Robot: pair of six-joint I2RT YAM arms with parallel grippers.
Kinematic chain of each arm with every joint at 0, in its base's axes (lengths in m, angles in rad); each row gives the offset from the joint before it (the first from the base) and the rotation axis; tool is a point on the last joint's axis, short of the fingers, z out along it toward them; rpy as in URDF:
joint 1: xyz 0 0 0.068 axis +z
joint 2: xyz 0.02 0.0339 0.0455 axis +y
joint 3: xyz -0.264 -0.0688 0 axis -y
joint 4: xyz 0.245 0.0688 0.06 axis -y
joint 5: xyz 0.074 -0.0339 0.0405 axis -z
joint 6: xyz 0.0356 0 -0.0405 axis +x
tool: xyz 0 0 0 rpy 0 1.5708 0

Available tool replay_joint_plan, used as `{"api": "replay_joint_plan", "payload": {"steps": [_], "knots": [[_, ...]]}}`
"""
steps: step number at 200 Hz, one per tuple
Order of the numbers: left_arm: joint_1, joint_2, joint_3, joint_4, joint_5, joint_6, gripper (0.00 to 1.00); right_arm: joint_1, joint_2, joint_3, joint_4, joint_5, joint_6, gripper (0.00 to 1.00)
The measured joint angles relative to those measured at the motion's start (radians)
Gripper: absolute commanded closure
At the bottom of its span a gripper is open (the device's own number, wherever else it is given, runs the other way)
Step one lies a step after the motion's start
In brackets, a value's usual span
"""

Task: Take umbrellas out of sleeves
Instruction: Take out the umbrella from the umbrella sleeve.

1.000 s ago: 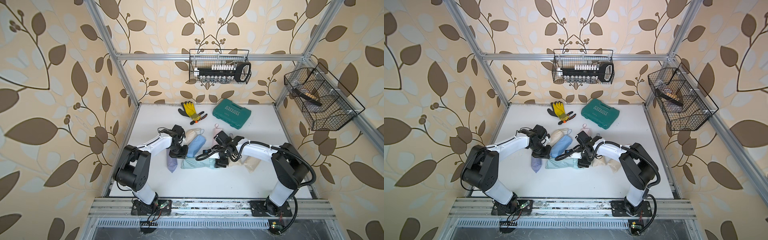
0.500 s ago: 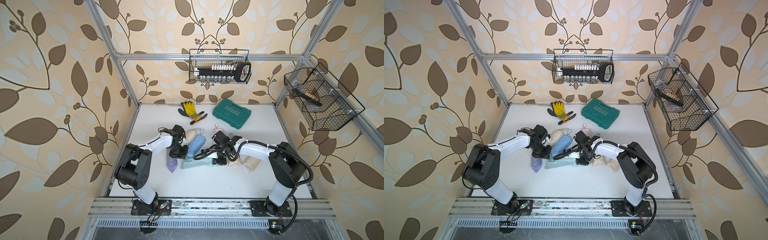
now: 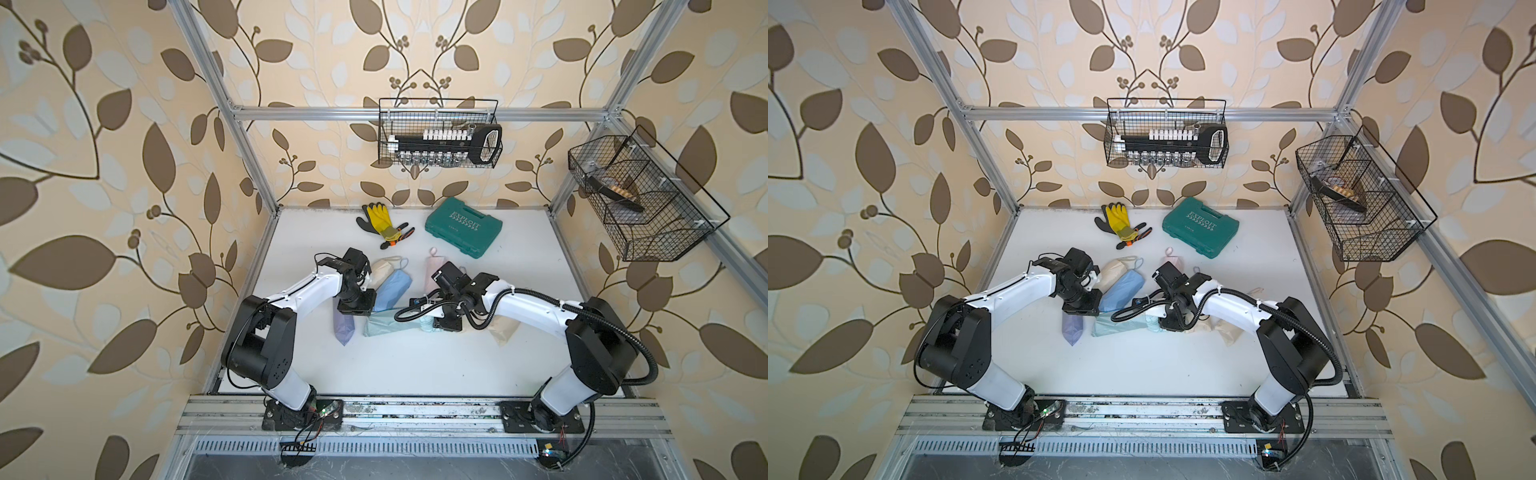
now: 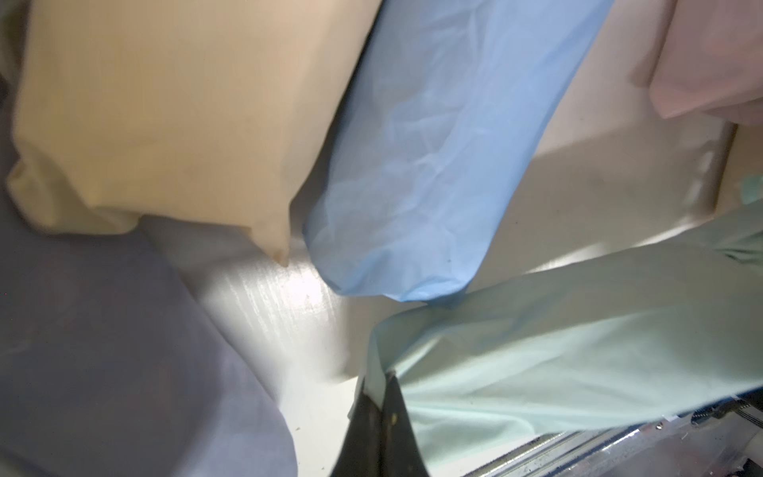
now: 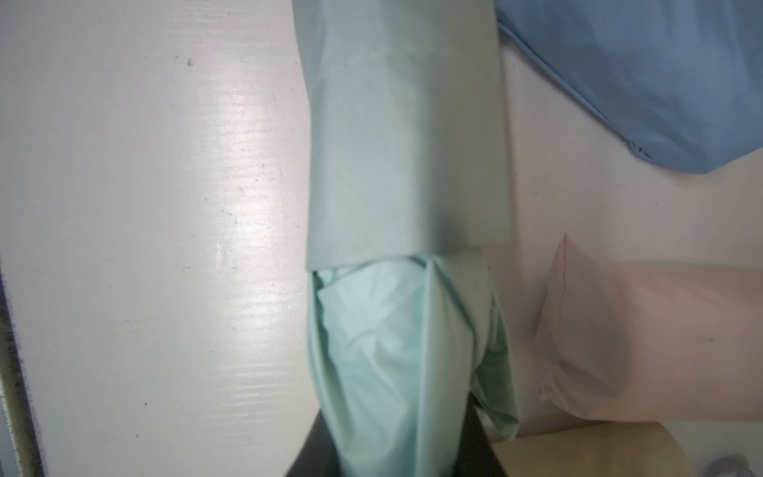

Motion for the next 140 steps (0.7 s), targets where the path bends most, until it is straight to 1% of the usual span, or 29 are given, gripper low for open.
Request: {"api": "replay_joint_plan", "payload": {"steps": [58, 140], "knots": [[0.0, 0.0, 0.001, -0.019, -0.017, 0.0, 1.0, 0.0, -0.052, -0.044, -0.025, 0.029, 0.0, 0.99], [0.0, -0.006, 0.002, -0.024, -0.029, 0.002, 1.0, 0.0, -0.06, -0.055, -0.032, 0.071, 0.0, 0.99]]}}
